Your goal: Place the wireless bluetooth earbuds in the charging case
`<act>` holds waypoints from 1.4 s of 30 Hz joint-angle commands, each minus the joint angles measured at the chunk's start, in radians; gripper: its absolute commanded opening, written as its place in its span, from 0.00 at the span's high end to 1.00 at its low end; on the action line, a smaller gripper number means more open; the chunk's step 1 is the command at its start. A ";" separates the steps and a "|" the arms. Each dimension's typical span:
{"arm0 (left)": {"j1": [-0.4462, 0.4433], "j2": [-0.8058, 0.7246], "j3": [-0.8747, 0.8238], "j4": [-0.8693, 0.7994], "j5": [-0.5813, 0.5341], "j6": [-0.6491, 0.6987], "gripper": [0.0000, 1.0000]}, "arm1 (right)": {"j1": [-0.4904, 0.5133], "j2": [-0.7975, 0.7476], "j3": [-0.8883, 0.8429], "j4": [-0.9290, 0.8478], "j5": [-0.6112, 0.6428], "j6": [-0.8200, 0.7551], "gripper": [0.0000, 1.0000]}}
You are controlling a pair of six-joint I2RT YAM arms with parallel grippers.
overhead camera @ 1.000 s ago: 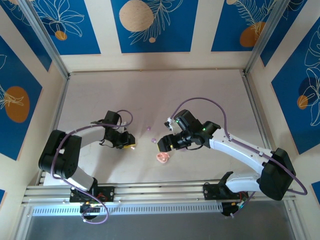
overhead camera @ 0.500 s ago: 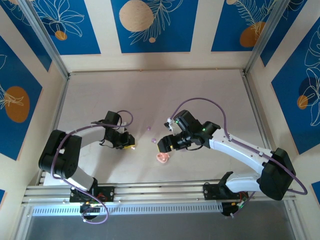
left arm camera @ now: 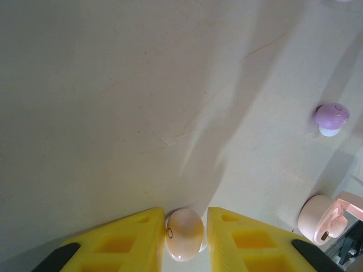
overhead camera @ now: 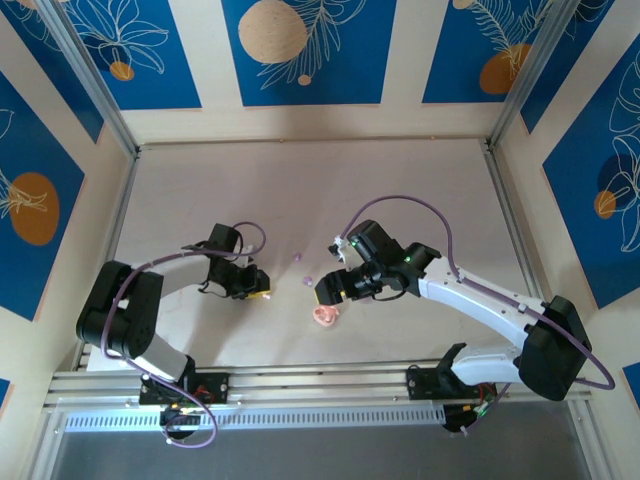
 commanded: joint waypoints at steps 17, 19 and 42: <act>-0.033 -0.100 -0.009 -0.030 0.026 -0.021 0.83 | 0.005 -0.021 0.022 -0.033 0.071 0.008 0.30; -0.057 -0.134 0.005 -0.067 -0.017 -0.025 0.83 | -0.004 -0.033 0.018 -0.035 0.089 0.017 0.30; -0.721 -0.052 0.370 -0.309 -0.703 -0.006 0.91 | -0.241 -0.232 -0.176 -0.021 0.043 0.117 0.29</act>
